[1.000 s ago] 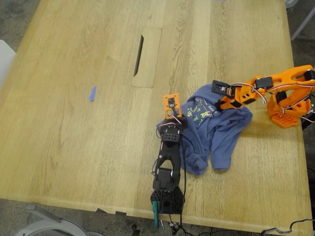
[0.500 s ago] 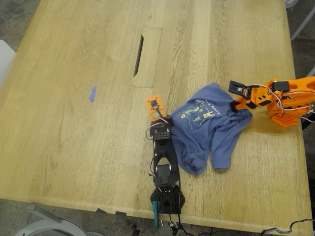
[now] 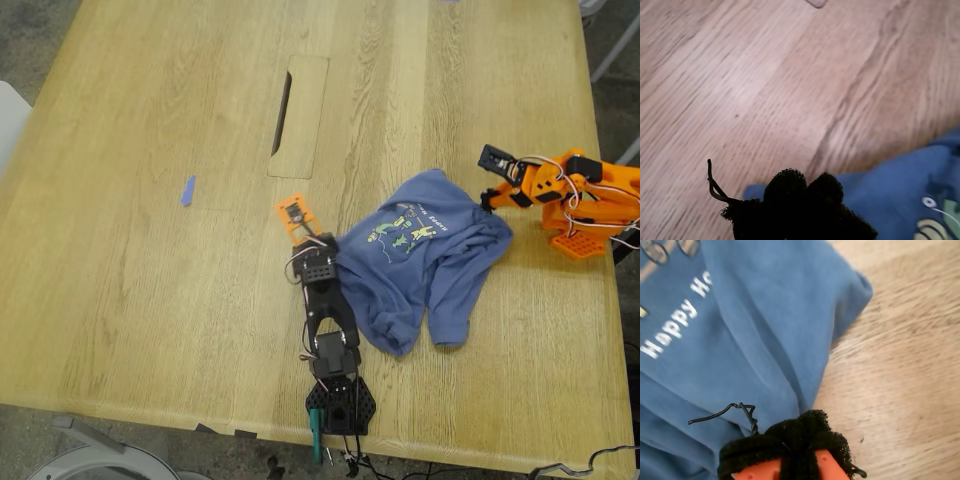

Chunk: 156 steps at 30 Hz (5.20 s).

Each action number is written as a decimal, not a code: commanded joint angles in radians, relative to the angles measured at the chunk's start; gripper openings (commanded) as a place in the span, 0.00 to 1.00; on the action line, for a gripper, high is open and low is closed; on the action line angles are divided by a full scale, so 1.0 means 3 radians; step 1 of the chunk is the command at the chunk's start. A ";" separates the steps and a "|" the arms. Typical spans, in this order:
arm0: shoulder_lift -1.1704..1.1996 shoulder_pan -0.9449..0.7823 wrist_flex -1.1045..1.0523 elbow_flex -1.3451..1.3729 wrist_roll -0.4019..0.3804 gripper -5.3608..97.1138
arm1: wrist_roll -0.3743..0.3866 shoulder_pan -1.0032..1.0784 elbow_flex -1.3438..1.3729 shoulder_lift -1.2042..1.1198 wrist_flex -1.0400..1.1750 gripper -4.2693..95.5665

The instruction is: Fold a T-shirt

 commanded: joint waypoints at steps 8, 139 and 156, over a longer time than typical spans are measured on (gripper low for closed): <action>0.0787 0.0977 0.0966 -0.0726 0.0015 0.05 | -0.0061 -0.0358 -0.1421 -0.1667 -0.0660 0.04; 0.5200 -0.4587 0.3119 0.2531 -0.0312 0.05 | -0.0399 0.6765 0.1672 0.0936 0.0368 0.04; 0.5200 -0.4781 0.3119 0.2531 -0.0230 0.05 | -0.0460 0.6995 0.1672 0.0941 0.0547 0.04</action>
